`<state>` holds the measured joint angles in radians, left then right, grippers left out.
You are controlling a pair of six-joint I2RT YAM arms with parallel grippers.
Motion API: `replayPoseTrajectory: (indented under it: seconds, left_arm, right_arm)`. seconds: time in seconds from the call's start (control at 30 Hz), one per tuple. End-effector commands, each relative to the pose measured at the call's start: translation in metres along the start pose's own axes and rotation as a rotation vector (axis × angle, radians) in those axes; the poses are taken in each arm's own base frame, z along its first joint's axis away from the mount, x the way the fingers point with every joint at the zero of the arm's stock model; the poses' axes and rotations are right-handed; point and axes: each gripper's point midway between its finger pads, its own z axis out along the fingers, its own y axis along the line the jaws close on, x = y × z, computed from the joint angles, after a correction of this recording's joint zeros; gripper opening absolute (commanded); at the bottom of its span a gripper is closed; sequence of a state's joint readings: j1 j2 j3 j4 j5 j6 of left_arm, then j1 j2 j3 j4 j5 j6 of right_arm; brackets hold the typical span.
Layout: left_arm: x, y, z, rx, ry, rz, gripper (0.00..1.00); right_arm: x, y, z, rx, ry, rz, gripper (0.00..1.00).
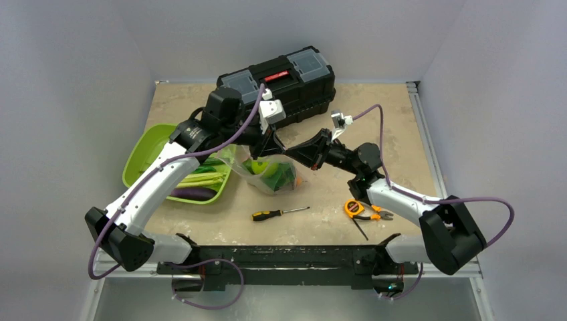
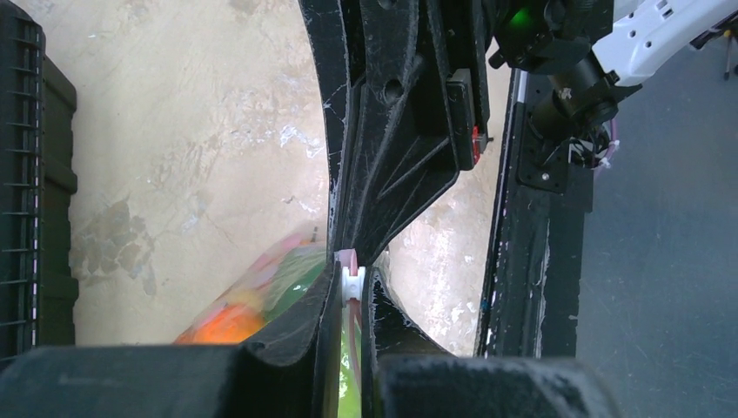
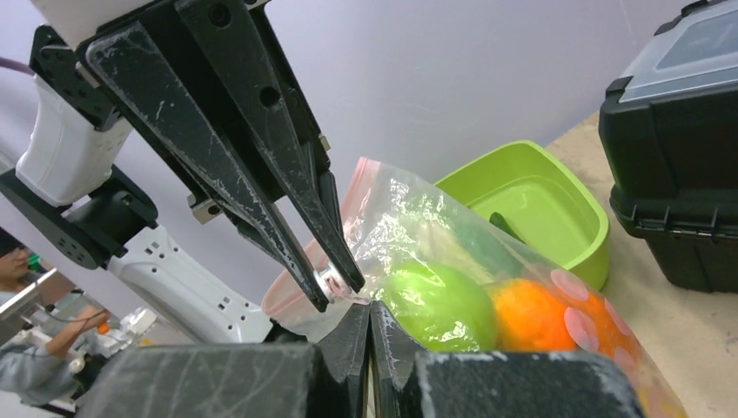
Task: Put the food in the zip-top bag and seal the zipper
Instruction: Zip the zipper food storage bag at the center of the board.
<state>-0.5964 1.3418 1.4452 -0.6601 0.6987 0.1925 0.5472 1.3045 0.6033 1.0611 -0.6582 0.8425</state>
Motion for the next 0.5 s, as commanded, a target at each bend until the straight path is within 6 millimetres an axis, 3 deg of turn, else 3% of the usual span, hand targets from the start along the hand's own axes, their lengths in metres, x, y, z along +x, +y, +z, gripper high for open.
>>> replayPoseTrajectory:
  seconds: [0.0,0.1,0.27,0.37,0.47]
  left_arm:
    - [-0.018,-0.013,-0.009,0.033,-0.067,-0.010,0.00]
    - [-0.027,-0.015,-0.010,0.044,-0.096,-0.028,0.00]
    - [-0.036,-0.020,-0.010,0.079,-0.115,-0.059,0.00]
    - [-0.037,-0.023,-0.011,0.090,-0.115,-0.065,0.00]
    - [-0.034,-0.022,-0.012,0.078,-0.106,-0.073,0.00]
  right_arm:
    - [-0.008,0.017,-0.001,-0.094,0.006,-0.145,0.00]
    - [0.006,0.012,-0.002,-0.098,0.110,-0.211,0.09]
    - [0.008,0.009,-0.002,-0.084,0.175,-0.298,0.28]
    - [0.003,0.008,0.002,-0.083,0.174,-0.314,0.27]
    - [0.000,0.016,0.005,-0.126,0.160,-0.309,0.14]
